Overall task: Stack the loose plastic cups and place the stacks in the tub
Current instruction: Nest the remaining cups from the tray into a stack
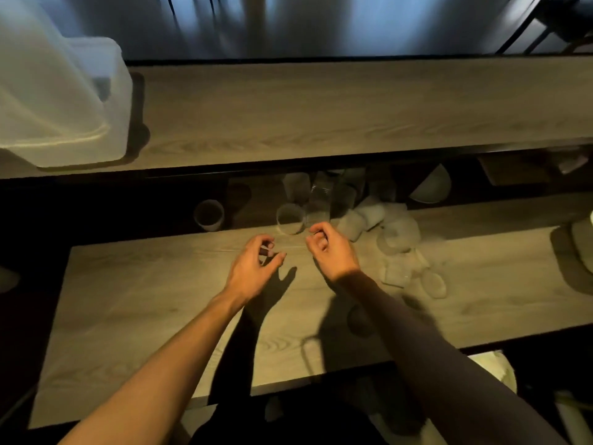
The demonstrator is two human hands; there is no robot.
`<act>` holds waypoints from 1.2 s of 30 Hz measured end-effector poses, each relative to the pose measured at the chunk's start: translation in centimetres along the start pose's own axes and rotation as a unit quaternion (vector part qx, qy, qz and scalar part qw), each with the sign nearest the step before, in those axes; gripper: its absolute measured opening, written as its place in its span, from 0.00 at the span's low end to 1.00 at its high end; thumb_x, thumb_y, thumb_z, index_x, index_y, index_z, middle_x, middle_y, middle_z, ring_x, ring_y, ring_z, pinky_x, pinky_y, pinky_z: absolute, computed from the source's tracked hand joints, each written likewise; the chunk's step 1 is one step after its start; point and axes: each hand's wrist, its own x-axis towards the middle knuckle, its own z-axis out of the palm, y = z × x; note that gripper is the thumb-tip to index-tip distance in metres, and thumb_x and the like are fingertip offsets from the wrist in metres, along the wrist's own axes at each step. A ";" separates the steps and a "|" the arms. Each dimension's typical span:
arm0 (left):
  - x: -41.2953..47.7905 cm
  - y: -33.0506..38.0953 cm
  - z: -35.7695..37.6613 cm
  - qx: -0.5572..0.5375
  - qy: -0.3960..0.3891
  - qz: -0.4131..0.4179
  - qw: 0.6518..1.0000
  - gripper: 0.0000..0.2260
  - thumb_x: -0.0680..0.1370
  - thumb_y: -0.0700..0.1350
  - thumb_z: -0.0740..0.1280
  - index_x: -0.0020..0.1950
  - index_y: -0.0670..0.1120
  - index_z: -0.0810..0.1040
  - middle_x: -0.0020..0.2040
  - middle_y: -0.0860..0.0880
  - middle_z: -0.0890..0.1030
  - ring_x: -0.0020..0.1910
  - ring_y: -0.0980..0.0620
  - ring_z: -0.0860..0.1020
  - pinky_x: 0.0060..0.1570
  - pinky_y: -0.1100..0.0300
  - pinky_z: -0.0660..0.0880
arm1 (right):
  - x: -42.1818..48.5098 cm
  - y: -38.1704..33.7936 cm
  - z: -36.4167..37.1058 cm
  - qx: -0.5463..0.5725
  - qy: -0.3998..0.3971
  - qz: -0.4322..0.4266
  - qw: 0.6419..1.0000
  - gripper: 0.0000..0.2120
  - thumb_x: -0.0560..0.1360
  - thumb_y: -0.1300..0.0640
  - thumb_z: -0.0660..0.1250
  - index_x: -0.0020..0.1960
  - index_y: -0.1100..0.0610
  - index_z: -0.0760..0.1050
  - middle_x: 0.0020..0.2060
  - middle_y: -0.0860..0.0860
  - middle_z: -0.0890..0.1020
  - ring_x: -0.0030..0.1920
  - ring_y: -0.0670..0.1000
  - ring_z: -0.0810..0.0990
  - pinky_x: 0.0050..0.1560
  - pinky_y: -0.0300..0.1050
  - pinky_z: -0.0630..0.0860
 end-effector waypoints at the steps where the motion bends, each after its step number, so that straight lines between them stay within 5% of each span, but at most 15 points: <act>1: 0.0 0.1 0.9 0.005 -0.005 -0.003 1.000 0.20 0.78 0.55 0.70 0.66 0.51 0.73 0.61 0.53 0.77 0.55 0.58 0.77 0.54 0.55 0.78 | 0.0 1.4 -0.2 -0.001 -0.004 0.007 1.000 0.10 0.75 0.41 0.64 0.55 0.42 0.71 0.38 0.42 0.77 0.38 0.44 0.76 0.46 0.54 0.81; 7: 2.3 1.0 5.3 0.047 -0.010 -0.015 0.999 0.24 0.79 0.55 0.69 0.72 0.51 0.69 0.68 0.51 0.72 0.62 0.55 0.76 0.60 0.50 0.78 | 0.0 5.6 -1.9 -0.068 0.000 0.005 0.998 0.19 0.79 0.50 0.68 0.68 0.51 0.71 0.60 0.48 0.76 0.50 0.46 0.78 0.55 0.47 0.78; 14: 6.8 1.6 8.0 0.171 0.016 0.018 0.985 0.26 0.80 0.52 0.68 0.76 0.48 0.66 0.75 0.48 0.65 0.65 0.47 0.76 0.63 0.50 0.77 | 5.4 6.7 -1.3 -0.179 -0.026 -0.016 0.983 0.26 0.80 0.51 0.66 0.76 0.53 0.64 0.75 0.52 0.62 0.66 0.54 0.75 0.61 0.47 0.74; 22: 9.4 0.1 8.4 0.346 0.032 0.049 0.936 0.19 0.77 0.46 0.71 0.67 0.48 0.76 0.64 0.46 0.78 0.63 0.46 0.74 0.62 0.51 0.71 | 9.8 6.3 0.1 -0.219 -0.039 -0.058 0.973 0.21 0.85 0.49 0.57 0.76 0.52 0.64 0.67 0.54 0.71 0.63 0.56 0.76 0.61 0.51 0.73; 27: 8.5 -1.2 7.5 0.381 0.030 0.046 0.923 0.11 0.77 0.42 0.70 0.59 0.48 0.82 0.56 0.46 0.82 0.60 0.46 0.76 0.59 0.51 0.69 | 10.0 6.6 -0.3 -0.194 -0.070 -0.043 0.978 0.24 0.80 0.47 0.66 0.73 0.52 0.69 0.67 0.53 0.69 0.64 0.52 0.74 0.65 0.50 0.71; 31: 7.7 -2.0 6.9 0.381 0.013 0.044 0.924 0.16 0.77 0.52 0.70 0.64 0.49 0.79 0.64 0.46 0.79 0.66 0.46 0.73 0.64 0.50 0.67 | 9.0 7.1 -0.1 -0.222 -0.073 -0.132 0.963 0.10 0.78 0.49 0.69 0.58 0.51 0.77 0.58 0.48 0.71 0.53 0.47 0.74 0.55 0.46 0.76; 36: 8.4 -1.9 6.9 0.393 0.006 0.044 0.918 0.19 0.76 0.51 0.72 0.66 0.49 0.78 0.65 0.46 0.78 0.68 0.46 0.73 0.68 0.50 0.65 | 7.4 8.0 0.8 -0.308 -0.096 -0.176 0.930 0.10 0.80 0.52 0.64 0.57 0.53 0.80 0.58 0.51 0.75 0.57 0.50 0.76 0.56 0.47 0.76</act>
